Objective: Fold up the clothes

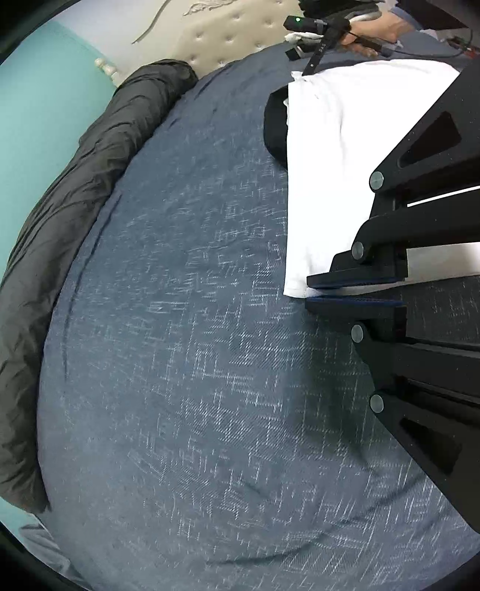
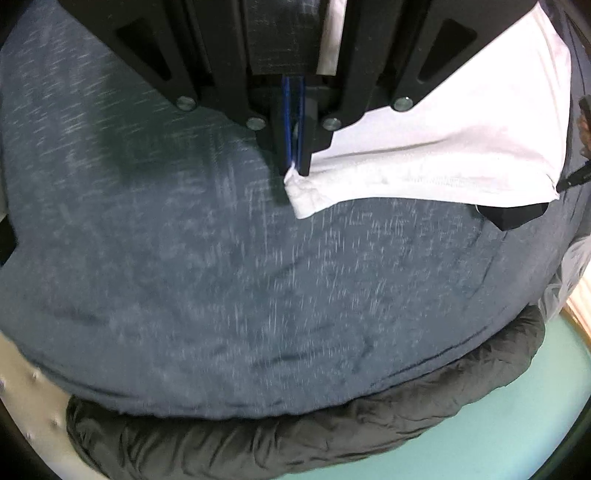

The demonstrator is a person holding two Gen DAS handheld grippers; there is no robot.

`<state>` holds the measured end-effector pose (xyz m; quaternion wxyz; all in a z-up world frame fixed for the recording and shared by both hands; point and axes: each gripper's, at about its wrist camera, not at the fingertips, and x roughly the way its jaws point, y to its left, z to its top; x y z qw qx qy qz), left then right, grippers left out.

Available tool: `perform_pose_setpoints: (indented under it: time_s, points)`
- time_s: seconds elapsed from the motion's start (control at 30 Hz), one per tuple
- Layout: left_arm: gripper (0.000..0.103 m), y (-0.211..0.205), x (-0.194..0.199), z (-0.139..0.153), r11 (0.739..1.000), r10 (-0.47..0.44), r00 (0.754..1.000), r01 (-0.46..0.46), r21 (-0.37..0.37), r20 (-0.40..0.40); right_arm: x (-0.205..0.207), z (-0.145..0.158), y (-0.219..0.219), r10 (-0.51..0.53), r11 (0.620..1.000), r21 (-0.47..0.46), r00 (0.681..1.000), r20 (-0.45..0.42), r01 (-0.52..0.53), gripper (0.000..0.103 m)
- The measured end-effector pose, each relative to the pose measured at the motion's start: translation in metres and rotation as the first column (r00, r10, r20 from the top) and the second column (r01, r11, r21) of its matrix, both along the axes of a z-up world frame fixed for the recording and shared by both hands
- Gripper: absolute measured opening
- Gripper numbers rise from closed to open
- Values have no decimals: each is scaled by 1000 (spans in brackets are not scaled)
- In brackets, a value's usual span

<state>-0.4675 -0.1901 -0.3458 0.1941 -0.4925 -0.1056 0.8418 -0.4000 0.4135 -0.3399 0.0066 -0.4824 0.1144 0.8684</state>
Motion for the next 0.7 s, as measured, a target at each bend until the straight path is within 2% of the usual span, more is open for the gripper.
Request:
perform_pose_setpoints:
  time_s: [0.07,0.1,0.13,0.17,0.23,0.27,0.5,0.63,0.7]
  points:
    - [8,-3,5,2,1000,3,1000,-3,7,2,2,1,0,-5,1000,-13,1000,-10,5,5]
    - [9,-4,7,3,1000,4,1000,-4,11,3,4,3,1,3,1000,-27,1000,-21,-4,10]
    - [13,-6,9,4,1000,5,1000,-5,15,4,7,6,0,9,1000,-17,1000,-21,-9,12]
    - [23,-7,12,5,1000,6,1000,-7,18,6,10,9,0,8,1000,-3,1000,-23,-8,17]
    - [37,-10,16,6,1000,9,1000,-9,25,8,20,17,2,22,999,-28,999,-30,-23,22]
    - [37,-9,16,6,1000,7,1000,-7,25,8,24,20,3,24,999,-23,999,-34,-25,26]
    - [37,-2,17,7,1000,-4,1000,4,24,9,43,44,-6,44,998,-32,997,-59,-46,30]
    - [45,1,18,8,1000,-11,1000,11,24,10,35,41,-16,57,998,-39,998,-25,-58,31]
    - [46,3,18,8,1000,-14,1000,14,24,10,32,38,-17,48,998,-46,998,-29,-49,35]
